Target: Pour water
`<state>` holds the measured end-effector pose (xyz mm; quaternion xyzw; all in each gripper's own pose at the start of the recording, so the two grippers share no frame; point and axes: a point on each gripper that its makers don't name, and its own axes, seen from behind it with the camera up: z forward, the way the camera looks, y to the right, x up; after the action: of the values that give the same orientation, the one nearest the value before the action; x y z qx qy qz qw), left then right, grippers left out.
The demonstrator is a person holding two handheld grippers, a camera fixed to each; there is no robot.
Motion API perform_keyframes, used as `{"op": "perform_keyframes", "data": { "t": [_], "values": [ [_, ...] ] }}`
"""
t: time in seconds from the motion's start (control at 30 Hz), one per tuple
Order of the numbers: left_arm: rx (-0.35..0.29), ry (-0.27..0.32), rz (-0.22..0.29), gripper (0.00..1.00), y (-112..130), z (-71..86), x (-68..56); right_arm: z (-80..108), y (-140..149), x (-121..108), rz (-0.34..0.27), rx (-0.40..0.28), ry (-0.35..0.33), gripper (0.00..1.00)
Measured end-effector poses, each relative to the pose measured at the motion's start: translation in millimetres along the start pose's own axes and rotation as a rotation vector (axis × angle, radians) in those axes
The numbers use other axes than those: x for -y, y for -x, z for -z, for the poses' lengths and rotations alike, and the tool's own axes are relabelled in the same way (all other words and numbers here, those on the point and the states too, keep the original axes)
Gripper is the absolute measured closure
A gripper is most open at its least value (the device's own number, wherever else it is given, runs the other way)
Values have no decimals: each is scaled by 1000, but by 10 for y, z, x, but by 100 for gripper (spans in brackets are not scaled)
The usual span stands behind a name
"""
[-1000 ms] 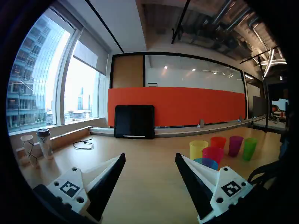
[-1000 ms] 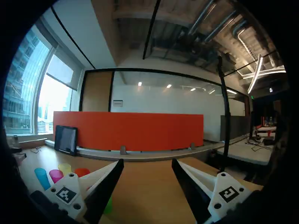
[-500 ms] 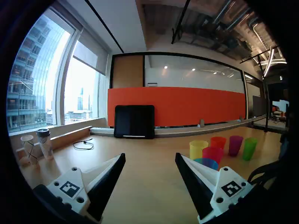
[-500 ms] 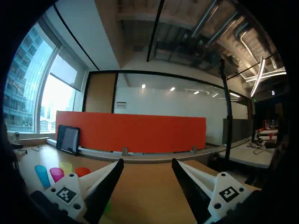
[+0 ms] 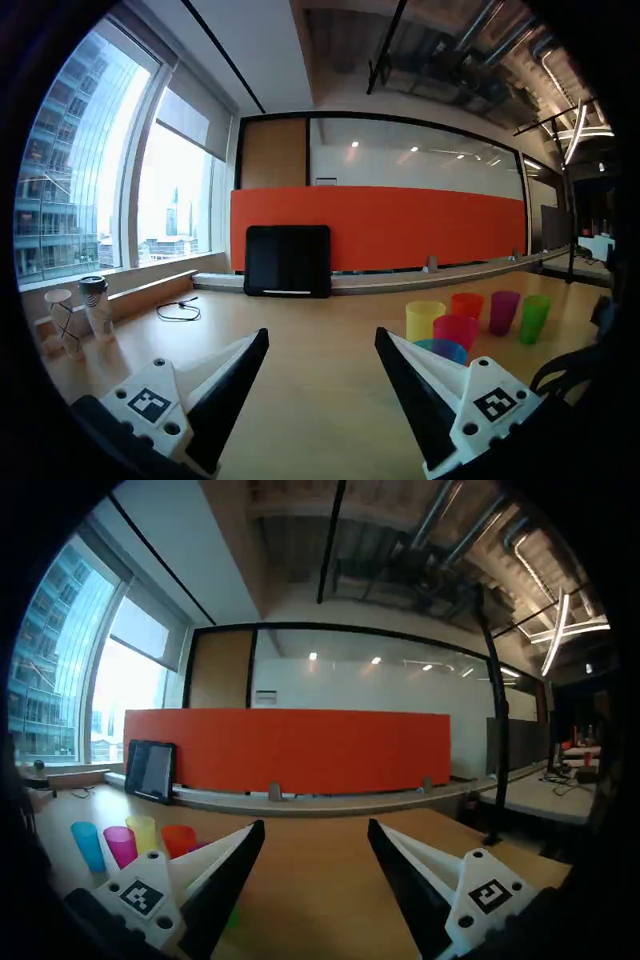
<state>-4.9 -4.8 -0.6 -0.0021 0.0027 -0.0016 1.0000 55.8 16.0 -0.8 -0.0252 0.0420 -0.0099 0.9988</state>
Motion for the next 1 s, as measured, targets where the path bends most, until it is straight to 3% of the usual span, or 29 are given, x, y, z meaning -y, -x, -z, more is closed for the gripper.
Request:
{"op": "perform_keyframes", "data": {
  "t": [0.4,1.0],
  "values": [
    [0,0,0,1,-3,2,5,16,221,119,-1,4,-36,0],
    [0,0,0,1,-3,-2,3,7,469,44,-44,42,-27,0]
  ]
}}
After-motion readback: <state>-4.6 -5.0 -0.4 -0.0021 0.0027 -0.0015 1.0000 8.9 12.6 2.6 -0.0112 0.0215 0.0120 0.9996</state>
